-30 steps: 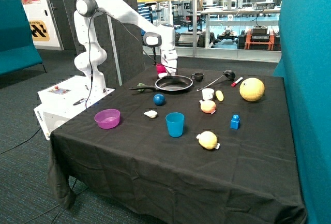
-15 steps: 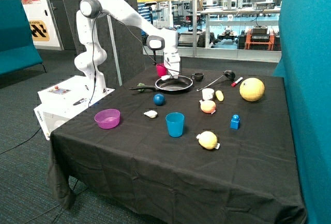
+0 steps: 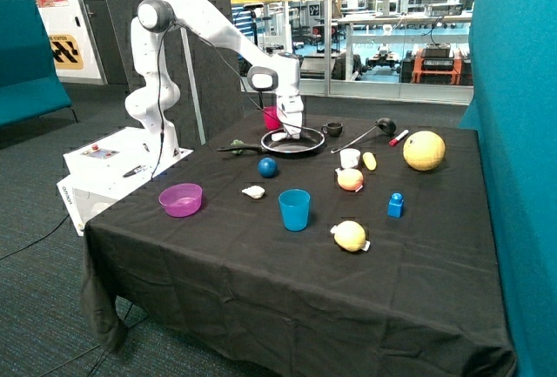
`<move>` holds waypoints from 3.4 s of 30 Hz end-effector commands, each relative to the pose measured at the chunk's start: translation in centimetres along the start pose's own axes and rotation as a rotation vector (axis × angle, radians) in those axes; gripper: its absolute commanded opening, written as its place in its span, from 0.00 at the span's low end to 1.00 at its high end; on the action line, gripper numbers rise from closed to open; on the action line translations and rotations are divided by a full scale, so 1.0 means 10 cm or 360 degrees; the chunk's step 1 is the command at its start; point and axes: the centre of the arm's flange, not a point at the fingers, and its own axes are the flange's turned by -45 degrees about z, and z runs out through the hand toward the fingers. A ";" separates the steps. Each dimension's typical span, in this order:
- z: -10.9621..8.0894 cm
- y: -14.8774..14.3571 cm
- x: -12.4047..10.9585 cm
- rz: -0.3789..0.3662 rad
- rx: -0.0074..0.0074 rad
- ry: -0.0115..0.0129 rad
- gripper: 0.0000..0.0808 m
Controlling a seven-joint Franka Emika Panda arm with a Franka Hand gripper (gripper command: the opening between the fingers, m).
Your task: Clean the pan
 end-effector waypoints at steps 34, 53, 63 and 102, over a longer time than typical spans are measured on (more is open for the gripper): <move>0.33 -0.19 -0.08 -0.0040 -0.00052 0.00076 0.00; 0.29 -0.66 0.18 -0.0137 -0.00054 0.00075 0.00; 0.30 -0.75 0.39 -0.0141 -0.00055 0.00075 0.00; 0.27 0.23 0.50 0.0136 -0.00048 0.00079 0.00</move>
